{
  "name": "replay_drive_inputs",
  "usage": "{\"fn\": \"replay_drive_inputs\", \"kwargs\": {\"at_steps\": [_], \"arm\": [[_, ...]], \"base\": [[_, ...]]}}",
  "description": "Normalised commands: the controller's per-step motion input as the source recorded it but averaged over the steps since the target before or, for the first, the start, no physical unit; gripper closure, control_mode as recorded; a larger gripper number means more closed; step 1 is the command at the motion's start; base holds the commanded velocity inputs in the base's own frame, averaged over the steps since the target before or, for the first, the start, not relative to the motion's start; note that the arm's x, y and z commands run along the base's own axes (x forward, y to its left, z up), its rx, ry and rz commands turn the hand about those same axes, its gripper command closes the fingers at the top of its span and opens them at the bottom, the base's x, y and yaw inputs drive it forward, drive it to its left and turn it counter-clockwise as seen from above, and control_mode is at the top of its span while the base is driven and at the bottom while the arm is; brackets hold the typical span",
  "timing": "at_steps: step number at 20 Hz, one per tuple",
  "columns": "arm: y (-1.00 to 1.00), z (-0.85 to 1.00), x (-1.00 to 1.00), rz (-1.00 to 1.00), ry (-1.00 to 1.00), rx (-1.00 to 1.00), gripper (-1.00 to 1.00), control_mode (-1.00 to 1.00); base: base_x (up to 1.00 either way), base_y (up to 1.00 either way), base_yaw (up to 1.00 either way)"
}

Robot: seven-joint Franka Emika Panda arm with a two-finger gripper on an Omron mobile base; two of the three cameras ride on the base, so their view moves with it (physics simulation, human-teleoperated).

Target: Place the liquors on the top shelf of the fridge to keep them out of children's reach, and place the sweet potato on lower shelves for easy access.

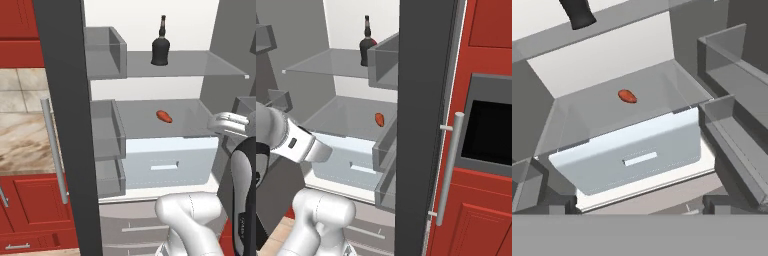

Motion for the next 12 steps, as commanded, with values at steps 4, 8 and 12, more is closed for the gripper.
{"fn": "replay_drive_inputs", "kwargs": {"at_steps": [4, 8, 12], "arm": [[0.21, 0.00, -0.33, 0.00, 0.01, 0.00, -1.00, -1.00], [0.28, 0.10, 0.00, 0.04, 0.06, -0.01, -1.00, -1.00], [0.16, 0.09, 0.00, 0.04, 0.06, 0.00, -1.00, -1.00]], "base": [[0.00, 0.00, 0.00], [0.00, 0.00, 0.00], [0.00, 0.00, 0.00]]}}
